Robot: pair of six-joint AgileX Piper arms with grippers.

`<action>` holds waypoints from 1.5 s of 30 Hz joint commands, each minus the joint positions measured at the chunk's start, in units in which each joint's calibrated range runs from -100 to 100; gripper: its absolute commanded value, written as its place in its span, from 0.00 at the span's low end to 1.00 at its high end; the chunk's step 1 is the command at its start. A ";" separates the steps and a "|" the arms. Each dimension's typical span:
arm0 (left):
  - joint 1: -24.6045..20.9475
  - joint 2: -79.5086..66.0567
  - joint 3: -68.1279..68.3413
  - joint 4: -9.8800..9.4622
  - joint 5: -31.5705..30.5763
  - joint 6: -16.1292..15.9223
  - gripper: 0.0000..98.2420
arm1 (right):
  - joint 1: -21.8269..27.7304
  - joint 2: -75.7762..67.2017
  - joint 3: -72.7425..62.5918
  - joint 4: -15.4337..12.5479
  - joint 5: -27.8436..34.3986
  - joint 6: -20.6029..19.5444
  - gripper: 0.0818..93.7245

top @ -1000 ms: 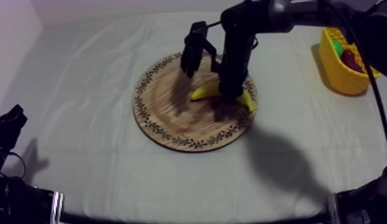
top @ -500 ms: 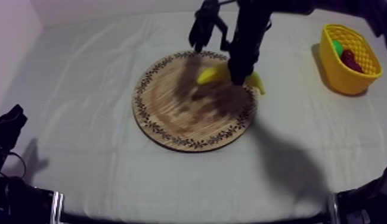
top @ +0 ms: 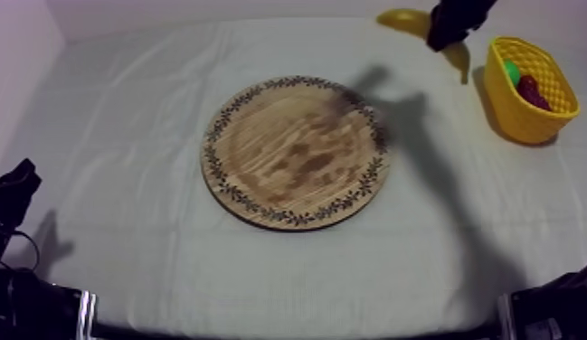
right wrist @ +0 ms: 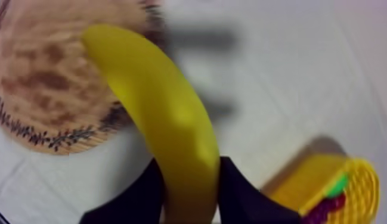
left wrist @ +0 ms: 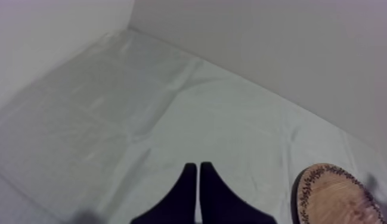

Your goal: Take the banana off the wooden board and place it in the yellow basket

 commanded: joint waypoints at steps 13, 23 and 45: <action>-0.01 0.04 0.00 -0.02 0.00 0.00 0.00 | 16.40 7.77 -13.35 -0.11 -0.89 -3.46 0.21; -0.01 0.04 0.00 -0.02 0.00 0.00 0.00 | 20.32 10.90 -13.36 0.83 -5.93 -5.10 0.48; -0.01 0.04 0.00 -0.02 0.00 0.00 0.00 | 18.76 -18.17 6.83 -7.63 -10.12 -0.37 0.43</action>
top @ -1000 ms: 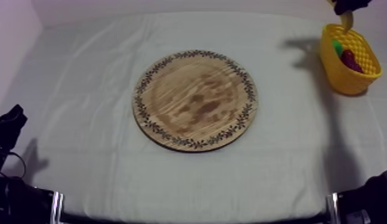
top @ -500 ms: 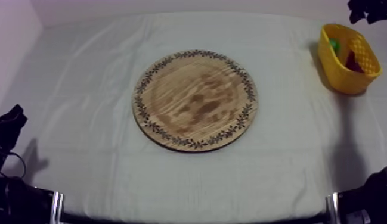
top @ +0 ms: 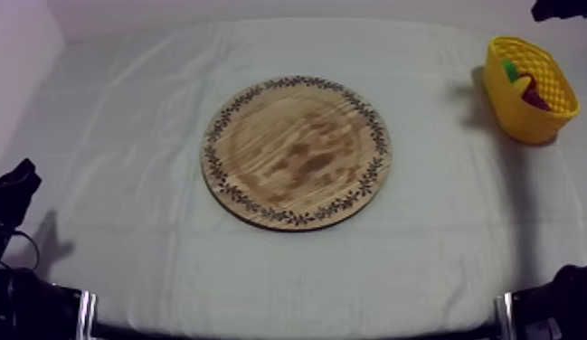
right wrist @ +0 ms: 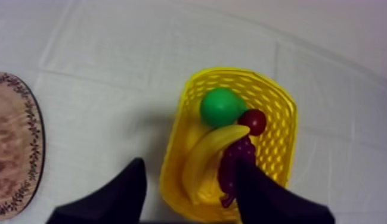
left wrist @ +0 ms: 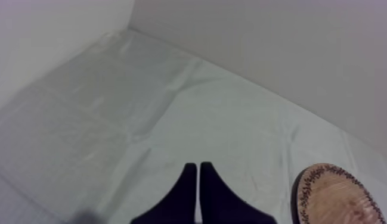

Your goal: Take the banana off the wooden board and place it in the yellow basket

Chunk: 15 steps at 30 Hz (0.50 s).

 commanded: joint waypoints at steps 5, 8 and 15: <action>-0.01 0.04 0.00 -0.02 0.00 0.00 0.00 | -1.29 -15.99 12.16 -2.24 -5.50 -0.99 0.24; -0.01 0.04 0.00 -0.02 0.00 0.00 0.00 | -2.49 -22.04 18.19 -2.16 -7.70 -2.39 0.11; -0.01 0.04 0.00 -0.02 0.00 0.00 0.00 | -4.91 -36.45 34.28 -1.41 -14.99 -5.75 0.01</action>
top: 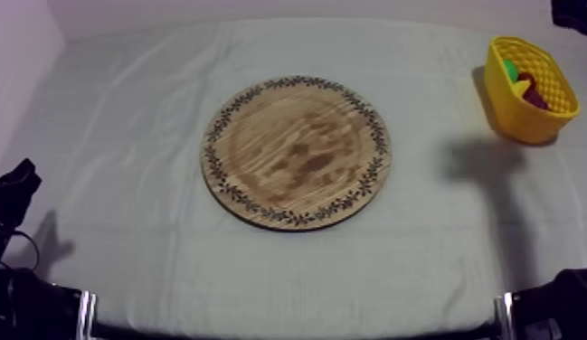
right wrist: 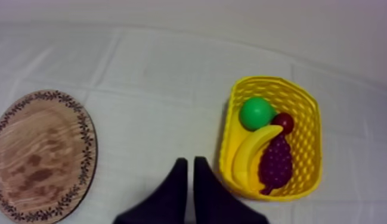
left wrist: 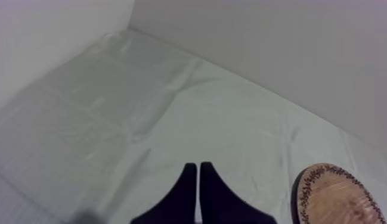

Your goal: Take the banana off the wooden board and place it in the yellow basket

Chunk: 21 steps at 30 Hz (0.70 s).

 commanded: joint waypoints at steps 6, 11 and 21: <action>-0.01 0.04 0.00 -0.02 0.00 0.00 0.00 | -1.88 -18.91 23.04 2.56 -9.11 -2.83 0.00; -0.01 0.04 0.00 -0.02 0.00 0.00 0.00 | -4.34 -28.39 36.60 4.74 -15.05 -3.97 0.00; -0.01 0.04 0.00 -0.02 0.00 0.00 0.00 | -7.88 -42.39 56.89 5.52 -23.52 -3.51 0.00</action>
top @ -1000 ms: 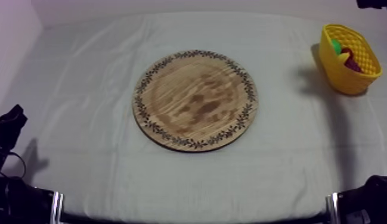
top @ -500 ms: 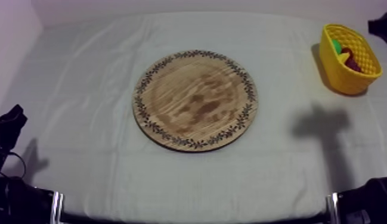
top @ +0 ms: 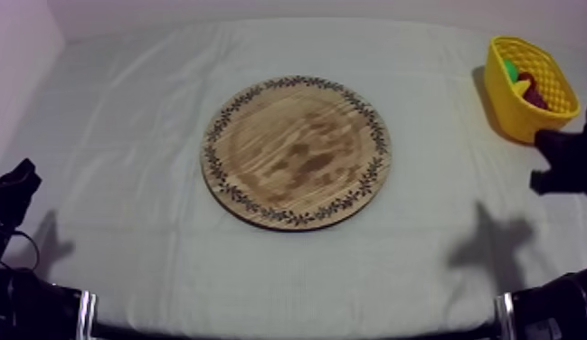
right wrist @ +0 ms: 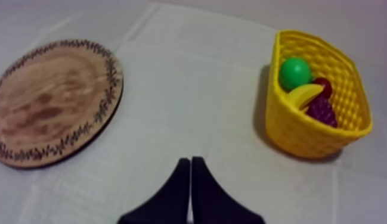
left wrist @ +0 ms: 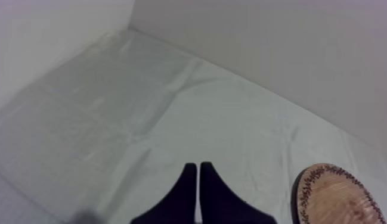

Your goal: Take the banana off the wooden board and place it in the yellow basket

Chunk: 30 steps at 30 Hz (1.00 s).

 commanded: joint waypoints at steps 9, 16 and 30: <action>-0.01 0.04 0.00 -0.02 0.00 0.00 0.00 | -0.34 -11.63 10.73 -0.48 3.59 -1.66 0.00; -0.01 0.04 0.00 -0.02 0.00 0.00 0.00 | -1.96 -16.28 11.98 -0.56 0.06 -1.21 0.01; -0.01 0.04 0.00 -0.02 0.00 0.00 0.00 | -1.36 -20.98 12.13 -0.68 -0.61 2.90 0.01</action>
